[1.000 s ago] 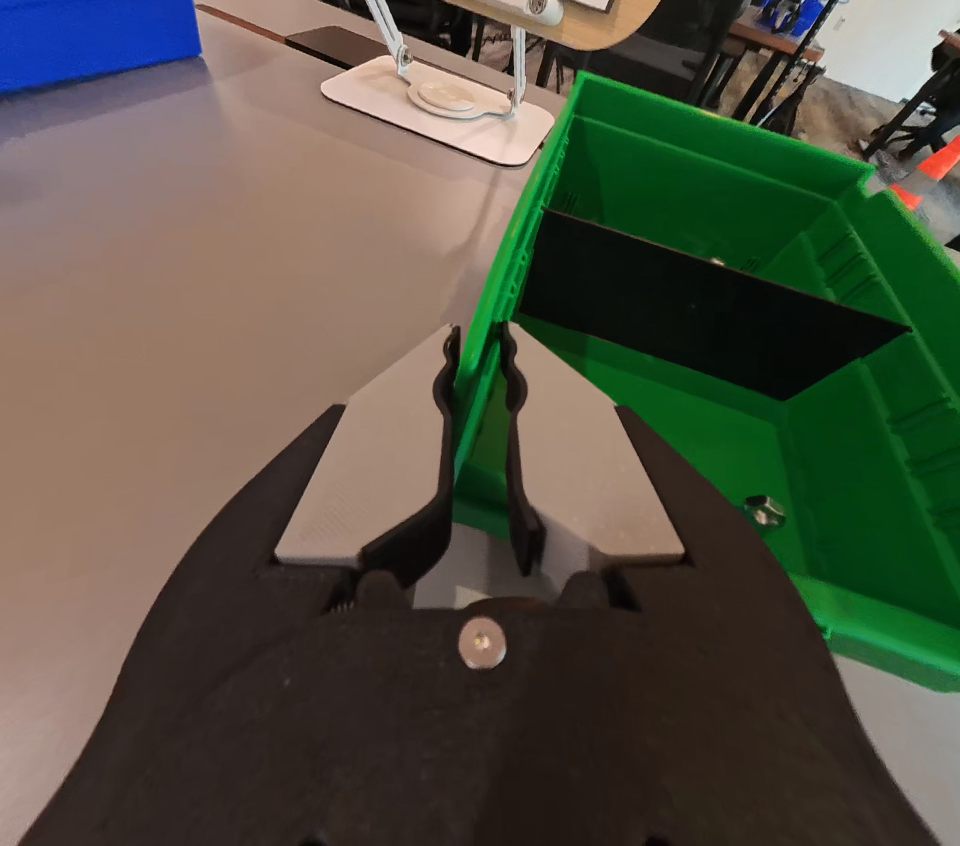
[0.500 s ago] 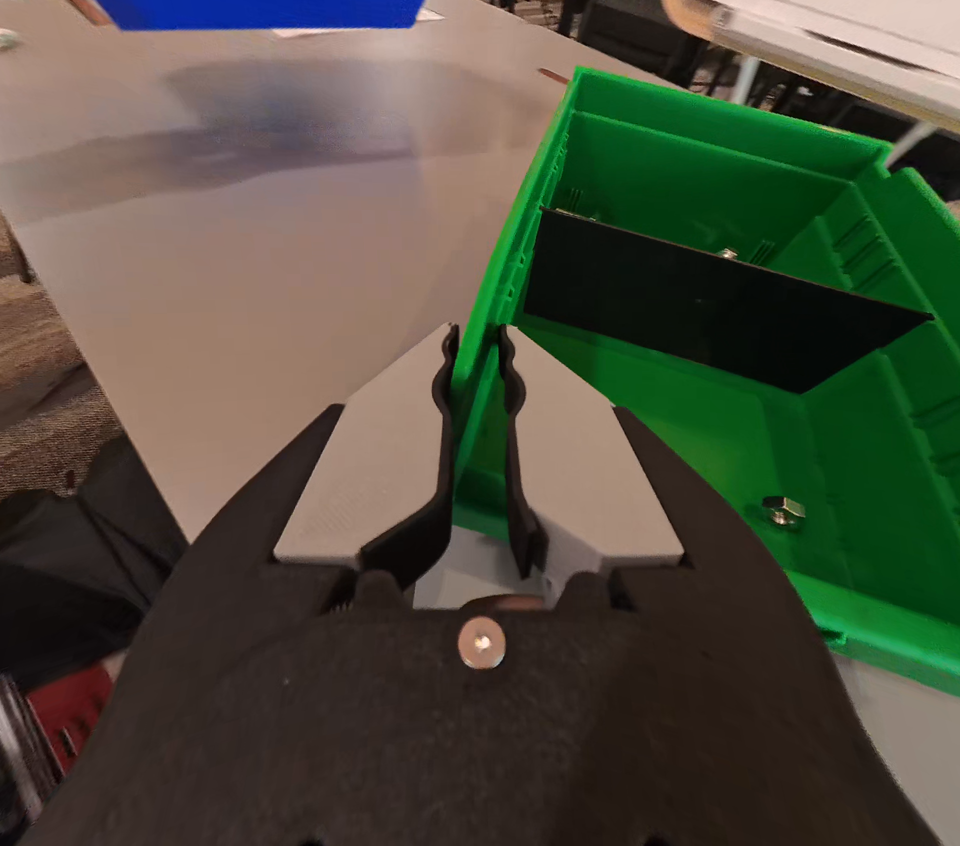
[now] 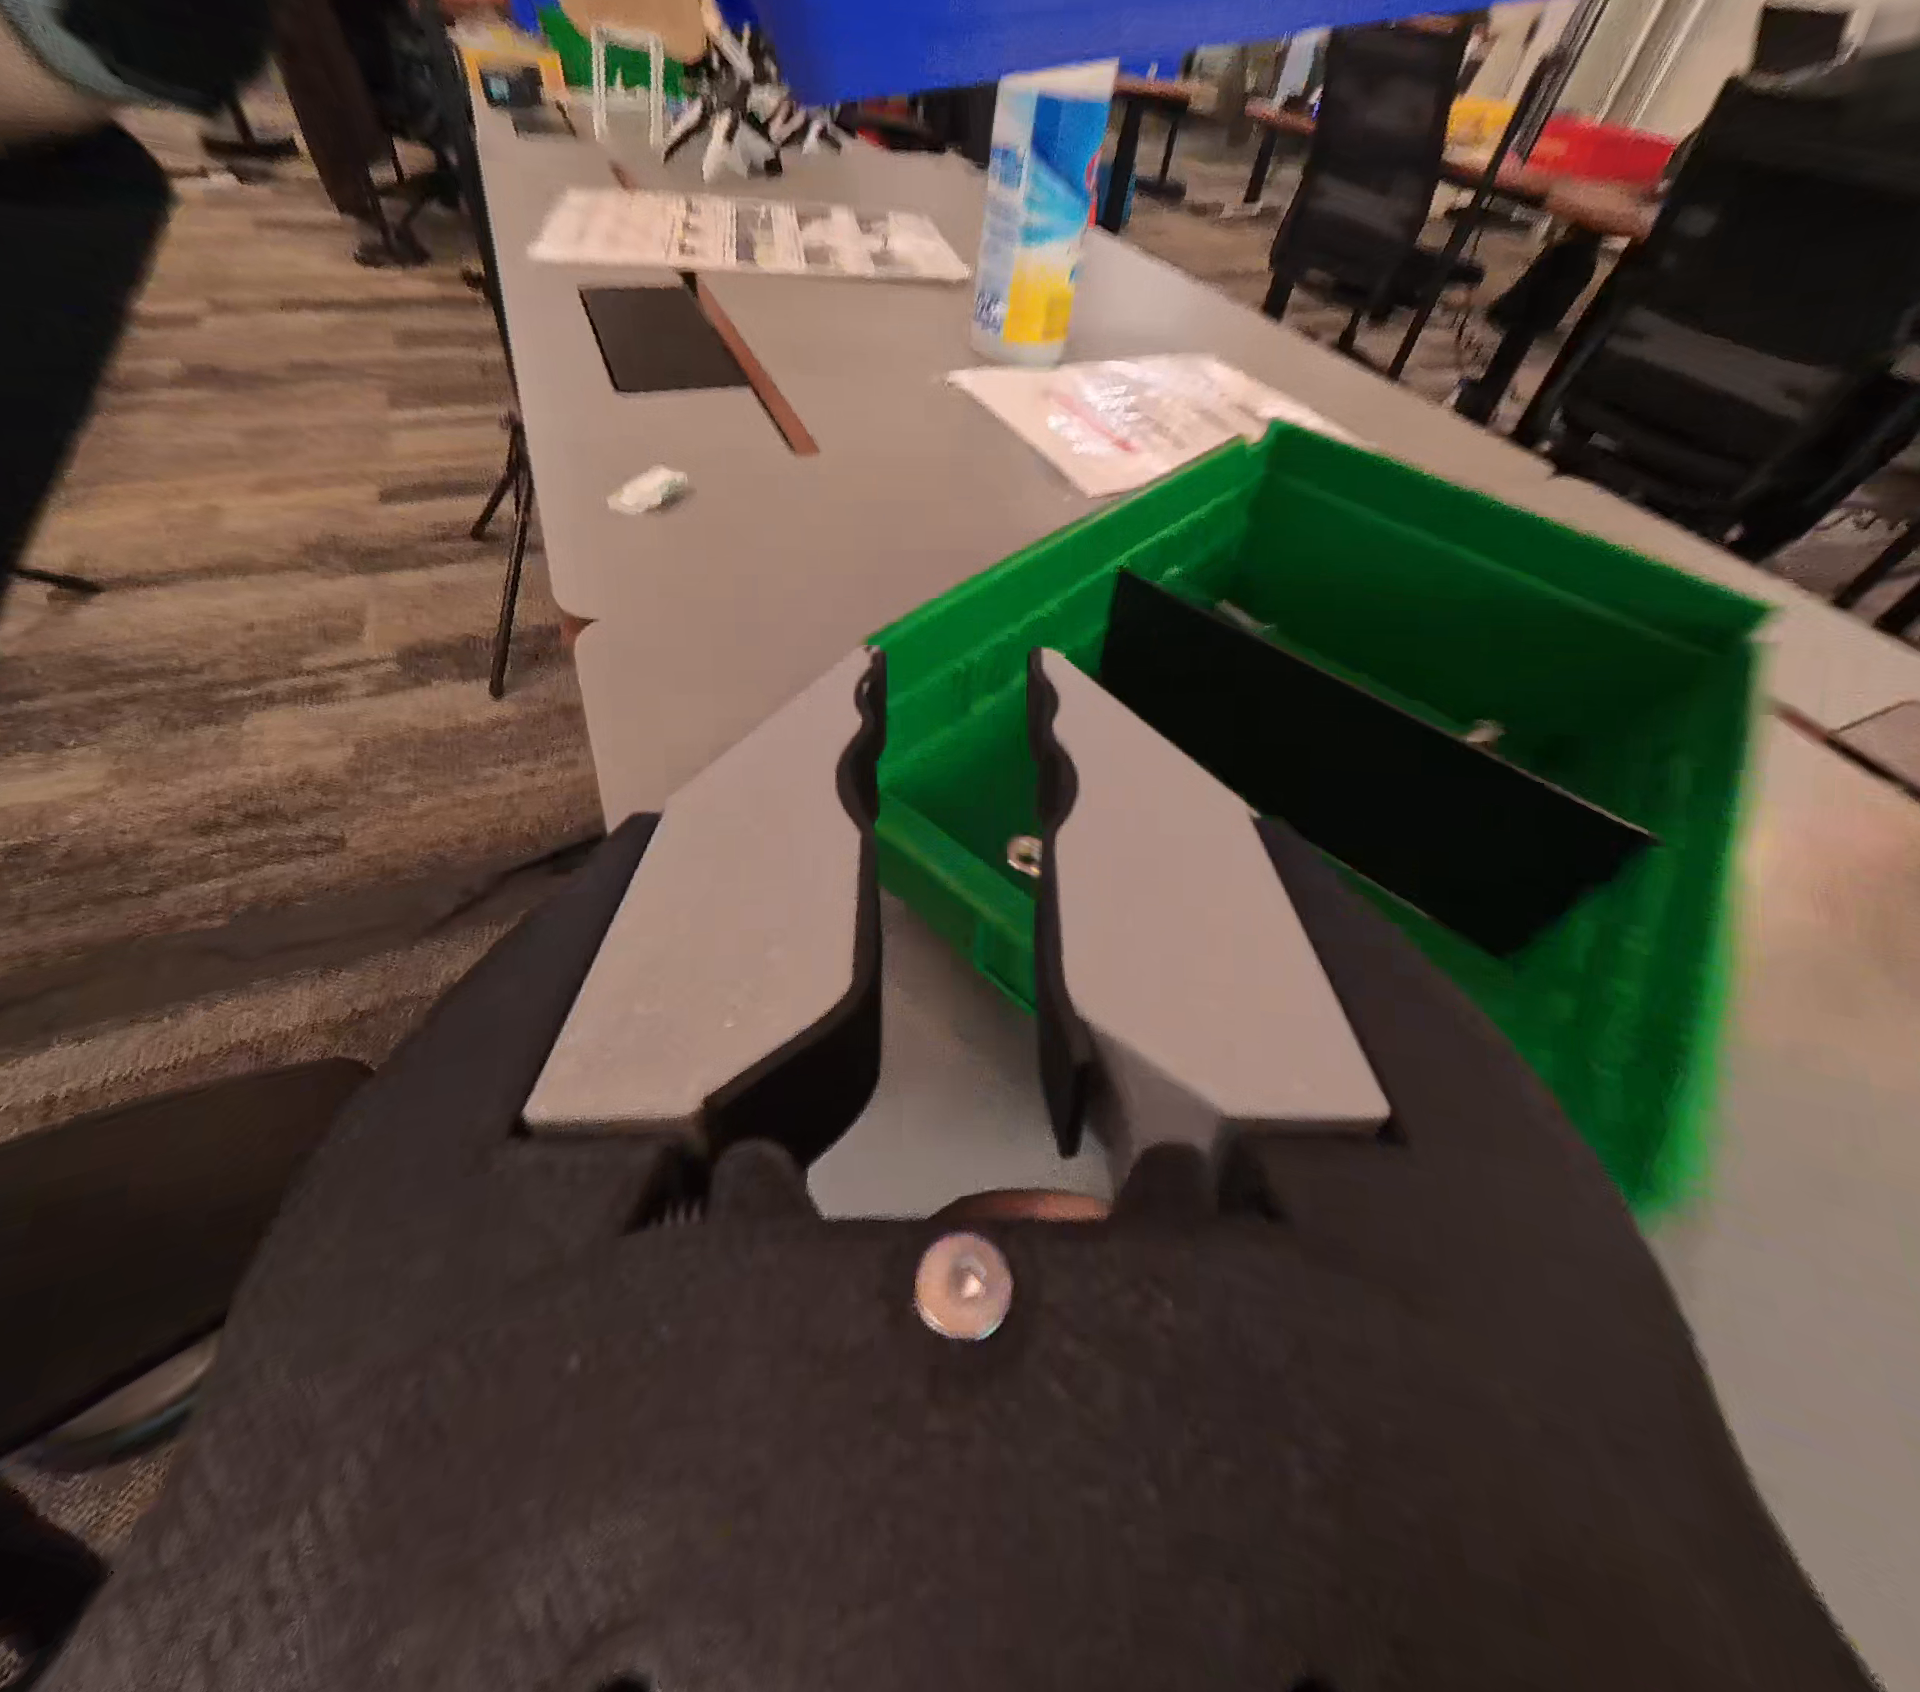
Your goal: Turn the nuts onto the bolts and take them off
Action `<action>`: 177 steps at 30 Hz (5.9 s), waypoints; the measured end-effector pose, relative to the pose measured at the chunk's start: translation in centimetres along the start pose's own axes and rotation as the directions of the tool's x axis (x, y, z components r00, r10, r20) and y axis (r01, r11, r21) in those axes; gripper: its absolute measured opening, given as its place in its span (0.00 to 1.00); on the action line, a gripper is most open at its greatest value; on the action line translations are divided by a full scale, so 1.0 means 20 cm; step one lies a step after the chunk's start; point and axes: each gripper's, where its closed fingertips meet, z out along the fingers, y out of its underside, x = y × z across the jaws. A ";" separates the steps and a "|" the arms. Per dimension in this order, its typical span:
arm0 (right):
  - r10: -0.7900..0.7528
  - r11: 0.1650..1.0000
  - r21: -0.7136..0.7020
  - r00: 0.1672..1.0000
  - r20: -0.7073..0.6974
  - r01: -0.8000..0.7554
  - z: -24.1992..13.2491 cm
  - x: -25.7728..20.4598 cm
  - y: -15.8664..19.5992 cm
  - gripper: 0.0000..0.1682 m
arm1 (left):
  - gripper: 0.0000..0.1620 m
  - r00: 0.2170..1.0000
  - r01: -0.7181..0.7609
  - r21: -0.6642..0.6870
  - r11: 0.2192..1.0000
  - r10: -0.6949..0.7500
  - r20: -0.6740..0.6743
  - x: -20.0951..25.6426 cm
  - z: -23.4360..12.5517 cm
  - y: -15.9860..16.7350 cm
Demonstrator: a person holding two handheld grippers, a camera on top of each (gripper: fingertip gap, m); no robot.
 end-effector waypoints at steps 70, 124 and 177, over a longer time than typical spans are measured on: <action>0.103 0.929 -0.306 0.940 -0.327 -0.208 -1.45 0.97 0.88 0.23 | 0.19 0.965 -0.201 -0.744 0.637 -0.003 -0.263 0.27 0.06 1.65; 0.232 0.967 0.172 0.932 -0.279 -0.189 -0.50 1.27 0.44 0.33 | 0.29 0.913 -0.272 -0.496 0.824 0.058 -0.405 0.79 1.03 1.90; 0.134 0.991 0.056 0.952 -0.276 -0.123 -0.45 1.27 0.51 0.41 | 0.31 0.891 -0.228 -0.550 0.804 -0.055 -0.450 0.85 0.91 1.90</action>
